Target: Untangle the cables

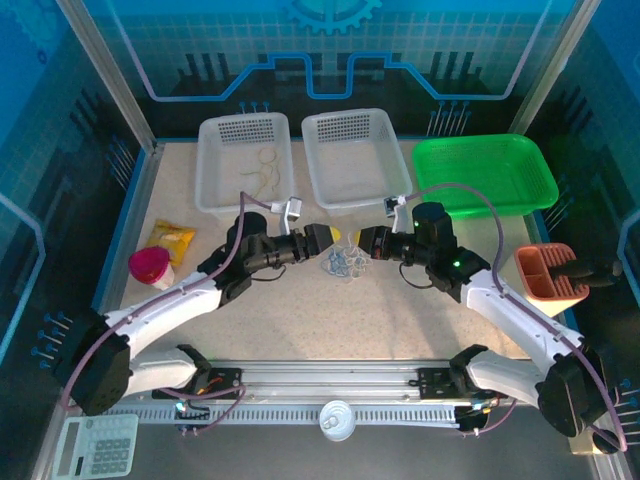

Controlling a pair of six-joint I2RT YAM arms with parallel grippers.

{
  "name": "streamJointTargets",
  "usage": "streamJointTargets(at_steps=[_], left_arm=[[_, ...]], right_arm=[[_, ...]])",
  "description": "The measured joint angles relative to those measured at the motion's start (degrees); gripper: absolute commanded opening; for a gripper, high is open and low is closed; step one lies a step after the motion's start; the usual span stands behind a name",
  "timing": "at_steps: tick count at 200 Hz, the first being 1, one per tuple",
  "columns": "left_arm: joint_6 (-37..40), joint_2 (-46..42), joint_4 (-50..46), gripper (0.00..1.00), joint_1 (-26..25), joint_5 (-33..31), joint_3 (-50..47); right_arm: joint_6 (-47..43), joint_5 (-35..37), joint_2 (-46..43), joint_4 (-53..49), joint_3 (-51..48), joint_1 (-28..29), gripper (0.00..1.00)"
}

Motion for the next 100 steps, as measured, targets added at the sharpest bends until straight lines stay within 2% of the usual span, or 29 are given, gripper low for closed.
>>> streamJointTargets(at_steps=[39, 53, 100], left_arm=[[9.4, 0.3, -3.0, 0.54, 0.0, 3.5, 0.0], [11.1, 1.3, -2.9, 0.49, 0.0, 4.7, 0.0], [12.6, 4.4, -1.3, 0.46, -0.4, 6.2, 0.0]], right_arm=[[1.4, -1.1, 0.8, 0.0, 0.6, 0.0, 0.0], [1.8, -1.5, 0.8, 0.1, 1.0, 0.0, 0.0], [2.9, -2.3, 0.7, 0.3, 1.1, 0.0, 0.0]])
